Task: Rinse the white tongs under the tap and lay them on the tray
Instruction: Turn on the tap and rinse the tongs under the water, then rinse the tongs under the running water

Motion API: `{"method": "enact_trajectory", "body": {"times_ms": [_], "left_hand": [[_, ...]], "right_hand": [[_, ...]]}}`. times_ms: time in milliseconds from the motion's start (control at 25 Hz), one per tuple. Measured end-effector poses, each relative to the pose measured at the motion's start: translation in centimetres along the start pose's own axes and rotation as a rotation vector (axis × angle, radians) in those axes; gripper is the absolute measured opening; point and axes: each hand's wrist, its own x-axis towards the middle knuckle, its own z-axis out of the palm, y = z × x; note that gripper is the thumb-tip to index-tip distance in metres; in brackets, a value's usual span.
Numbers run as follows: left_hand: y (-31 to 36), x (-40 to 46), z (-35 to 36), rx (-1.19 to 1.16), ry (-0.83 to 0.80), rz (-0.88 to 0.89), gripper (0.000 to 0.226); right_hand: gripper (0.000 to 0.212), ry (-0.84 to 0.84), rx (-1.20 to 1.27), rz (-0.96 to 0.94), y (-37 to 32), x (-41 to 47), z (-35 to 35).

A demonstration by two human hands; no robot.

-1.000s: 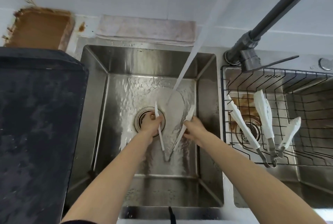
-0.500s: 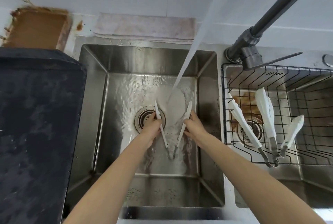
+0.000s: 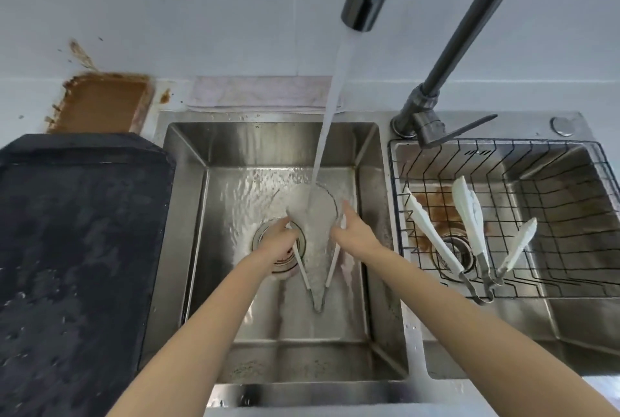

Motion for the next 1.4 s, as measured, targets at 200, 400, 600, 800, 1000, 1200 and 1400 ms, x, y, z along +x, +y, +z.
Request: {"method": "enact_trajectory", "body": {"times_ms": [200,400,600,800,1000,1200,1400], "left_hand": [[4.0,-4.1,0.4,0.35,-0.017,0.243,0.052],[8.1,-7.8,2.2,0.596,0.034,0.473,0.049],[10.8,-10.8,6.9,0.674,0.026,0.612,0.047],[11.3,-10.4,13.3,0.685,-0.064,0.569,0.048],[11.3,-9.1,18.9,0.771,-0.12,0.542,0.047],[10.9,-7.3,21.7,0.779,-0.141,0.449,0.046],[10.4,-6.7,22.8,0.774,-0.142,0.416,0.041]], "right_hand": [[0.063,0.104,-0.023,-0.151,-2.6,-4.0,-3.1],[0.06,0.198,0.117,-0.222,-2.0,-7.2,-7.5],[0.055,0.374,0.11,-0.178,1.1,-8.9,-12.2],[0.052,0.436,0.026,0.006,6.6,-9.9,-17.0],[0.051,0.4,-0.048,0.221,11.1,-9.3,-19.7],[0.043,0.366,0.007,0.305,13.3,-7.1,-20.6],[0.035,0.363,0.041,0.339,14.1,-6.3,-20.0]]}}
